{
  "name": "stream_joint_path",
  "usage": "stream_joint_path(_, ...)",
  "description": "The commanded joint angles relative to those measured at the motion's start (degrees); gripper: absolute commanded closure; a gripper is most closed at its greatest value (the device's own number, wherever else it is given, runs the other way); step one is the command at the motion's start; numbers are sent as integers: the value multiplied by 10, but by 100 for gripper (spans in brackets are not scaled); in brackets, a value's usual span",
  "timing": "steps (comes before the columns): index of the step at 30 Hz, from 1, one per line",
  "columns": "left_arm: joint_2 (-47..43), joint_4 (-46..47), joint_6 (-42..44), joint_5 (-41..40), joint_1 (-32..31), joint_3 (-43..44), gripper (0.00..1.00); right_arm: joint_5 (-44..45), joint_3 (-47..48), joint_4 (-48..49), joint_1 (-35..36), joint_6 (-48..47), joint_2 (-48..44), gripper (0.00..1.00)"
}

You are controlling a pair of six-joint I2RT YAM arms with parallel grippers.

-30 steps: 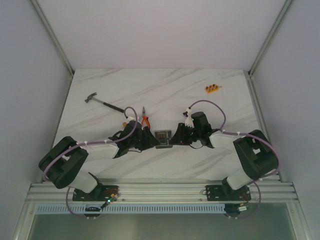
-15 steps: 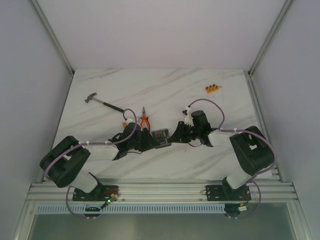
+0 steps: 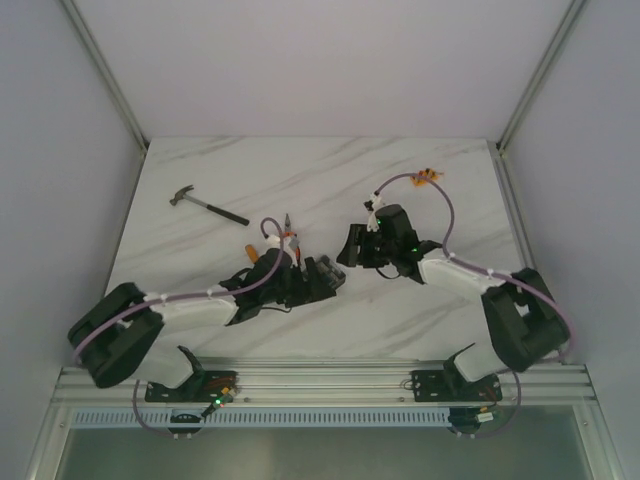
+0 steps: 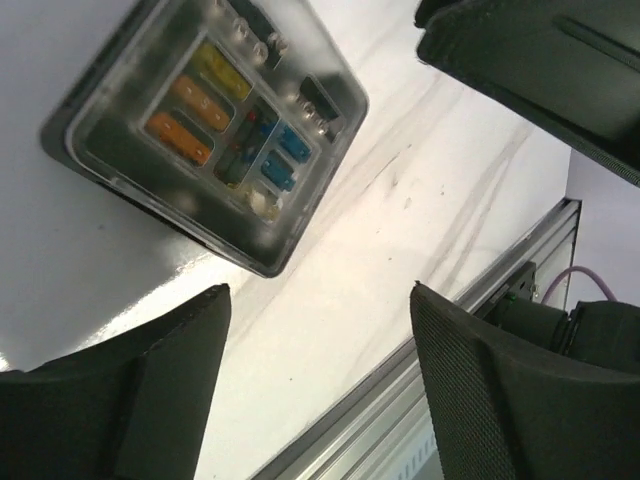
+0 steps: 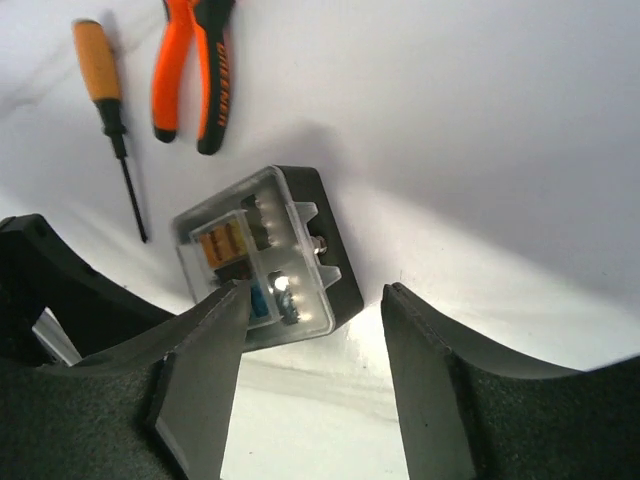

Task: Snap on the fuse box
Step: Close the fuse box cover on the fuse box base.

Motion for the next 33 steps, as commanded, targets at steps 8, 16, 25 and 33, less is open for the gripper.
stream_joint_path(8,-93,-140,139,-93,96,49,13,11,-128,17,10,84,-144,34)
stream_joint_path(16,54,-119,181,-27,120,148,12,3,-206,155,40,194,-152,23)
stream_joint_path(25,109,-67,139,62,120,130,15,-4,-144,241,42,219,-20,22)
stream_joint_path(33,74,23,70,100,119,55,15,-22,-11,161,16,148,74,20)
